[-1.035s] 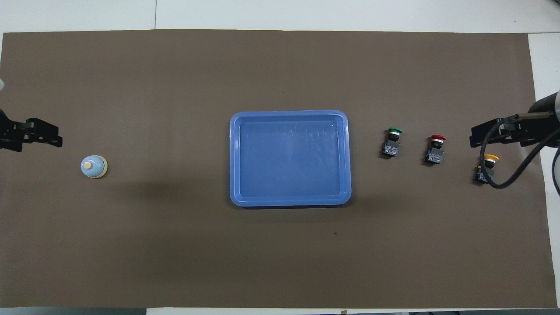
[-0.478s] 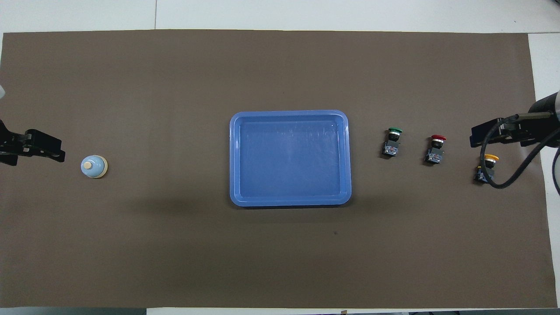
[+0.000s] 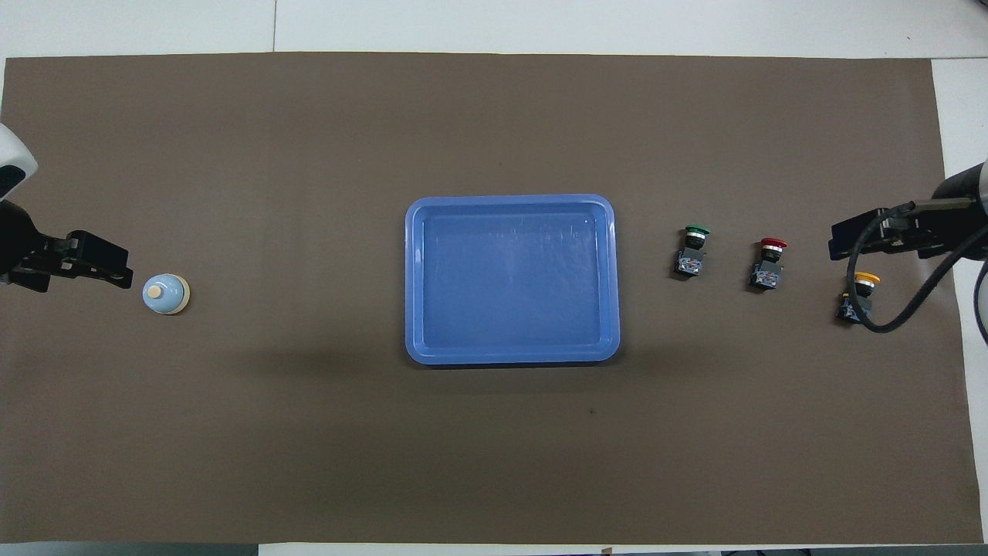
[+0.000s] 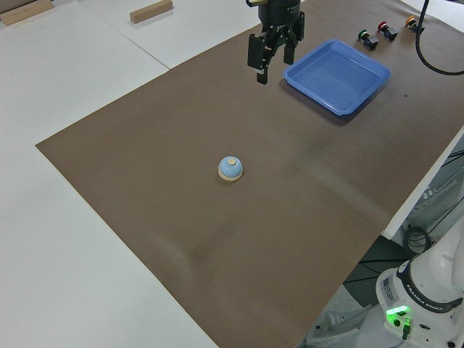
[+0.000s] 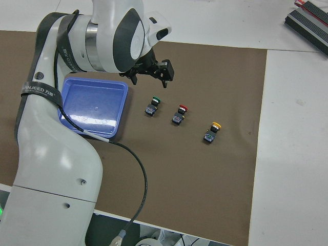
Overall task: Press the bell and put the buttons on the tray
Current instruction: 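Raise the left gripper off the bell and draw it back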
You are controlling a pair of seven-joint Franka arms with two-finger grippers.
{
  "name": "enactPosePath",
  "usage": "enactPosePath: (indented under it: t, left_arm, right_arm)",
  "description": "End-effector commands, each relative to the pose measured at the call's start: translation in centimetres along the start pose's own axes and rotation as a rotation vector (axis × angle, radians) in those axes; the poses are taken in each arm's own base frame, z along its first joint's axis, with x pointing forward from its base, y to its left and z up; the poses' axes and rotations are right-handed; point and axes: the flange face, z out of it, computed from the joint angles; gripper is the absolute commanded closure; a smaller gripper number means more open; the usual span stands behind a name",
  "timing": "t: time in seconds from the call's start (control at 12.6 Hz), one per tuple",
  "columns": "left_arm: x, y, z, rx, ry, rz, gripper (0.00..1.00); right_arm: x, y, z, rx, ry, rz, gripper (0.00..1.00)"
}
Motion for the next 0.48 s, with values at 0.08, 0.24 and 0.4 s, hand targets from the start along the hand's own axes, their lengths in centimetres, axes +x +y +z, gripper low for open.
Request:
enactPosePath:
  t: [0.08, 0.24, 0.4]
  left_arm:
    - [-0.3, -0.1, -0.4, -0.016, -0.014, -0.016, 0.00]
    - [-0.5, 0.0, -0.6, -0.010, -0.009, -0.014, 0.00]
    - [-0.6, 0.0, -0.7, -0.009, -0.007, -0.011, 0.00]
  right_arm:
    - [-0.6, 0.0, -0.3, -0.010, -0.008, 0.006, 0.00]
    - [-0.8, -0.4, -0.3, -0.006, -0.017, -0.008, 0.00]
    - [-1.3, -1.4, 0.2, -0.002, -0.026, -0.028, 0.00]
